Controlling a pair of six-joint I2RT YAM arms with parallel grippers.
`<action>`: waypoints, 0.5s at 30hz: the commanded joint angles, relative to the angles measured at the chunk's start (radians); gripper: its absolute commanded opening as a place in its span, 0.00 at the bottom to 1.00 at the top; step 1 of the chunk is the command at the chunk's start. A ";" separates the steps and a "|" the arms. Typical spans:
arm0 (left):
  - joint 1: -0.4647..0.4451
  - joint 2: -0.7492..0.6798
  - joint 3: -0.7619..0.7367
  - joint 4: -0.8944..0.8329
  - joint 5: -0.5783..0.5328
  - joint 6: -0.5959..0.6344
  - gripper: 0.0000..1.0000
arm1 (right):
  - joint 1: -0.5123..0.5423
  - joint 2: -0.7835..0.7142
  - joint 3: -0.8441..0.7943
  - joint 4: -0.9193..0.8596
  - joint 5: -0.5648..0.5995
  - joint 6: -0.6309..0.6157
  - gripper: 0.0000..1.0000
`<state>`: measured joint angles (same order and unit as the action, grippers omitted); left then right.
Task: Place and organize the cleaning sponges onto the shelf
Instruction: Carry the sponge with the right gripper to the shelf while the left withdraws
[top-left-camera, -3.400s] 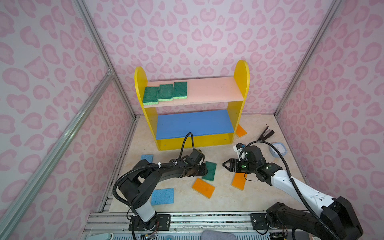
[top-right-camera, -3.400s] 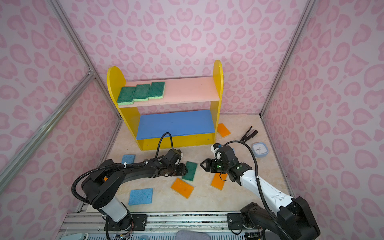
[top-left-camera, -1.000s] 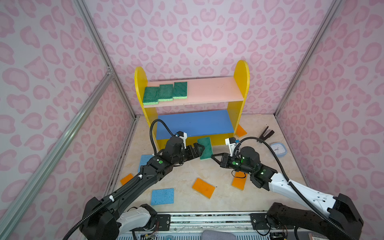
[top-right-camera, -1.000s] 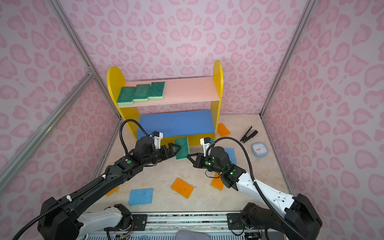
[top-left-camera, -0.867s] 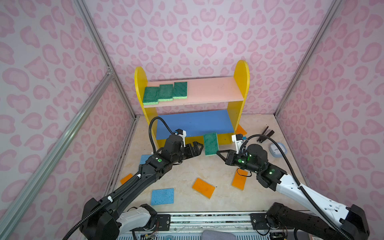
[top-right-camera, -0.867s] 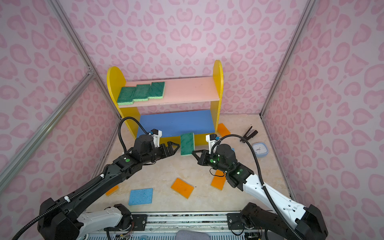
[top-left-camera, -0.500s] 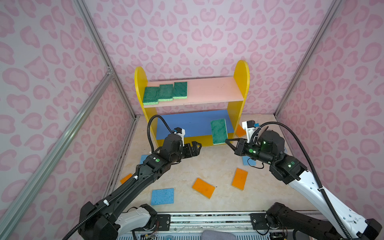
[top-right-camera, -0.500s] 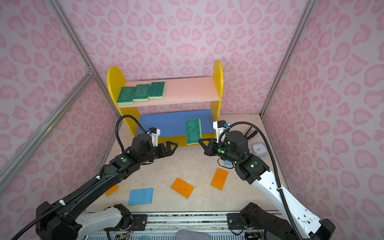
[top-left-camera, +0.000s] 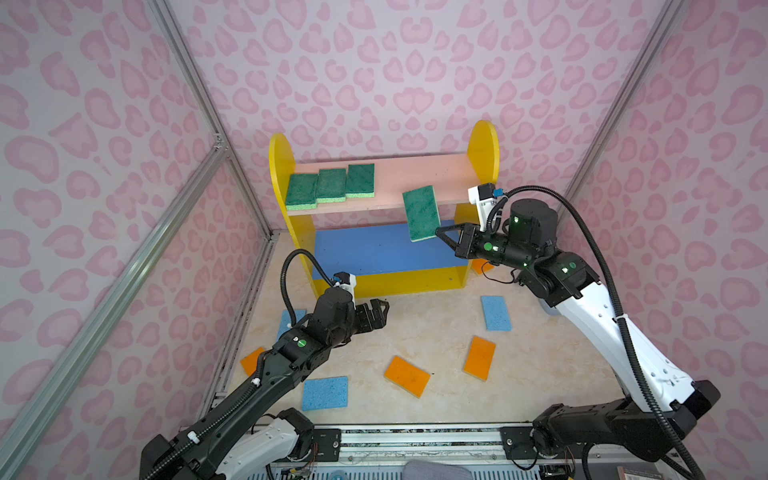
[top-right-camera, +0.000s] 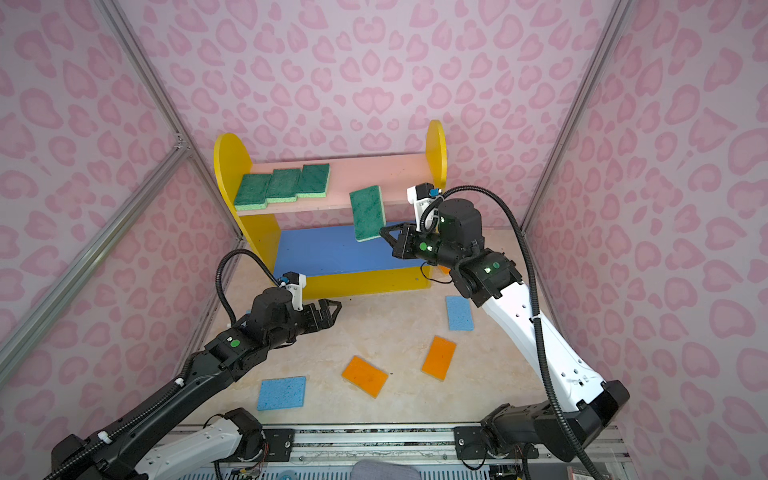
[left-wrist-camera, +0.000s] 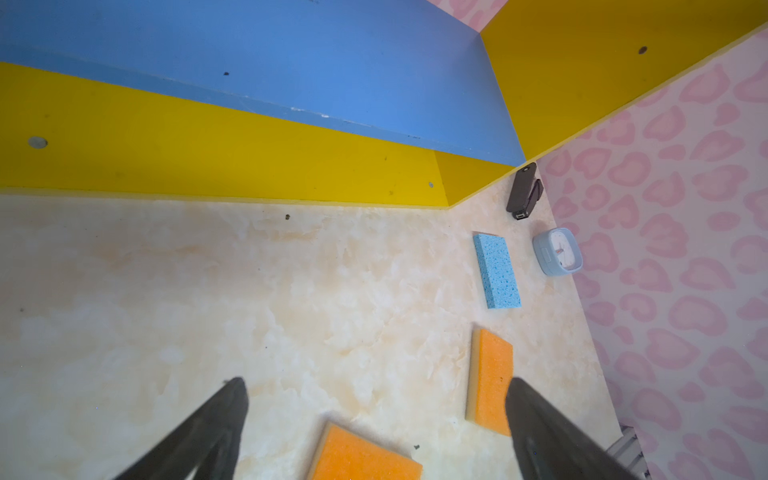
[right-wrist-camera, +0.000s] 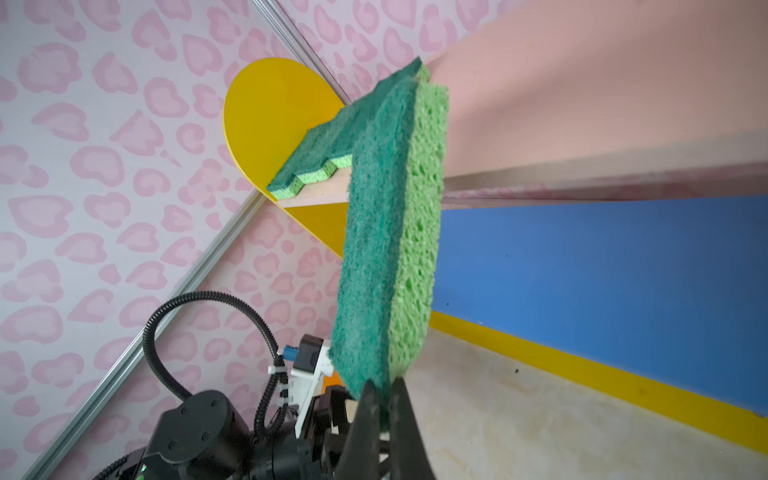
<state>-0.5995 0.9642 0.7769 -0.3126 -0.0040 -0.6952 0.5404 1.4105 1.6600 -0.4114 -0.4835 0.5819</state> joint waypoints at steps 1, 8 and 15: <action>0.002 -0.016 -0.023 0.001 -0.028 0.008 0.98 | -0.010 0.073 0.090 0.011 -0.043 -0.021 0.00; 0.001 -0.024 -0.052 -0.003 -0.028 0.005 0.98 | -0.035 0.303 0.383 -0.006 -0.075 0.007 0.00; 0.001 -0.037 -0.068 -0.020 -0.043 0.009 0.98 | -0.046 0.483 0.553 0.021 -0.127 0.084 0.00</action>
<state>-0.5995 0.9363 0.7132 -0.3195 -0.0284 -0.6956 0.4953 1.8580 2.1864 -0.4145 -0.5724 0.6209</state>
